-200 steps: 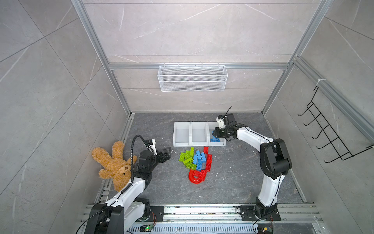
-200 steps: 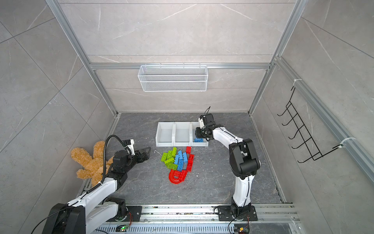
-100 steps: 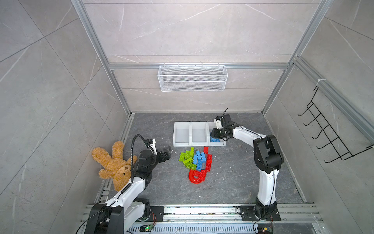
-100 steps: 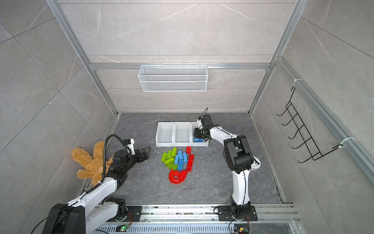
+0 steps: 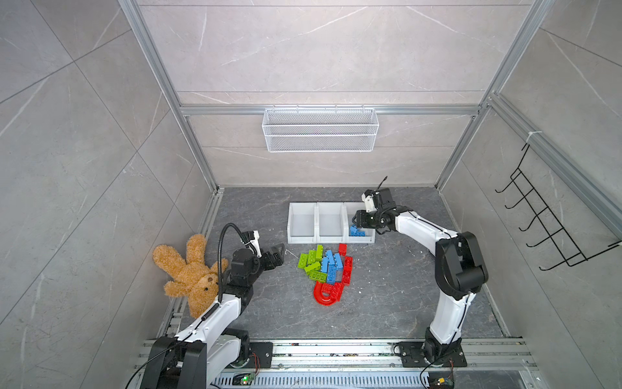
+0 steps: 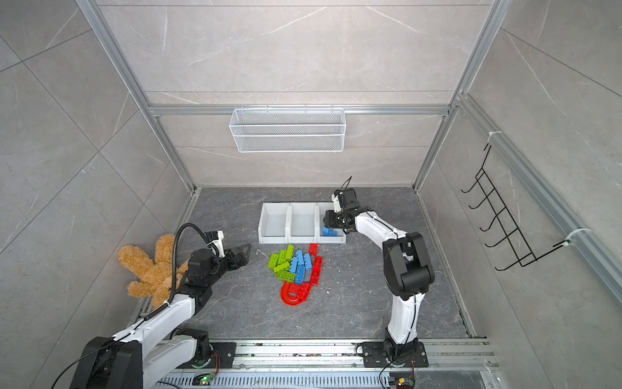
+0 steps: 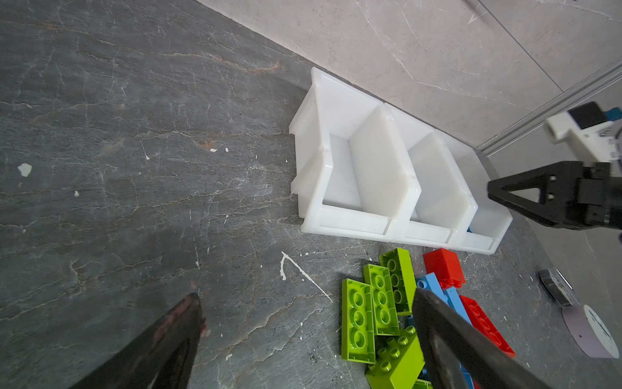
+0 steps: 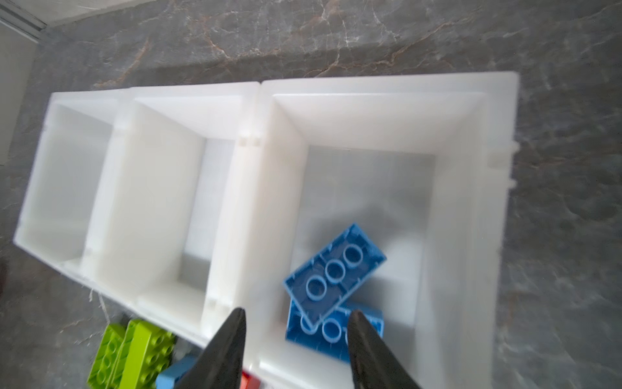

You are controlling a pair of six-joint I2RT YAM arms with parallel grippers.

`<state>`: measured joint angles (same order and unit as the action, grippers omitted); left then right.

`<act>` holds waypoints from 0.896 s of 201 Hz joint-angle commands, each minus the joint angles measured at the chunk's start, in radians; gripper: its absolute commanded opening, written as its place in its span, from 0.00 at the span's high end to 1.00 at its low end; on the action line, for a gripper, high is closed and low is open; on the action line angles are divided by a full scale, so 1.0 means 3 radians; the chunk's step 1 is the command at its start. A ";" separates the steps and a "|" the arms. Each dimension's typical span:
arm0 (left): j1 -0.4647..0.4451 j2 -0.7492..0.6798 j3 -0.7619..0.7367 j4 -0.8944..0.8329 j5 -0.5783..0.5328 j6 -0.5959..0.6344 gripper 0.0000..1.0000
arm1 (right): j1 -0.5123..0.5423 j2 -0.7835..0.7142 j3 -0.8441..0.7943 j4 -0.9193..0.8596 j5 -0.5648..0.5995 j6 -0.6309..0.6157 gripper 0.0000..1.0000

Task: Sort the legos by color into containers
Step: 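Open the right gripper to drop the blue brick in the compartment, then lower the right gripper onto a red brick beside the bin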

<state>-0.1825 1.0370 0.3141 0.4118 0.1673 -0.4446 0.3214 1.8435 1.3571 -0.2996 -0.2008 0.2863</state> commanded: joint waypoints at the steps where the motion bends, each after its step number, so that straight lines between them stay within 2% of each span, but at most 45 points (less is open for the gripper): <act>1: 0.0006 -0.0005 0.0129 0.0090 0.0060 0.0066 0.01 | 0.0120 -0.0429 -0.0288 -0.0043 0.0120 0.0056 0.50; 37: 0.0005 -0.0030 0.0108 0.0105 0.0031 0.0075 0.01 | 0.0570 -0.0830 -0.0756 -0.0041 0.0377 0.0265 0.48; 68: 0.0007 -0.0021 0.0104 0.0114 0.0037 0.0077 0.01 | 0.0884 -0.0815 -0.0971 0.0105 0.0620 0.0441 0.48; 101: 0.0004 -0.0026 0.0088 0.0126 0.0020 0.0089 0.01 | 0.0928 -0.0666 -0.1057 0.0306 0.0649 0.0559 0.48; 180: 0.0002 -0.0071 0.0076 0.0129 0.0013 0.0088 0.01 | 0.0928 -0.0126 -0.0691 0.0278 0.0749 0.0548 0.49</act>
<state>-0.1825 1.0359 0.3141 0.4126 0.1669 -0.4442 0.6010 1.7687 1.1000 -0.2230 -0.0139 0.4351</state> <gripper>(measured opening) 0.994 0.512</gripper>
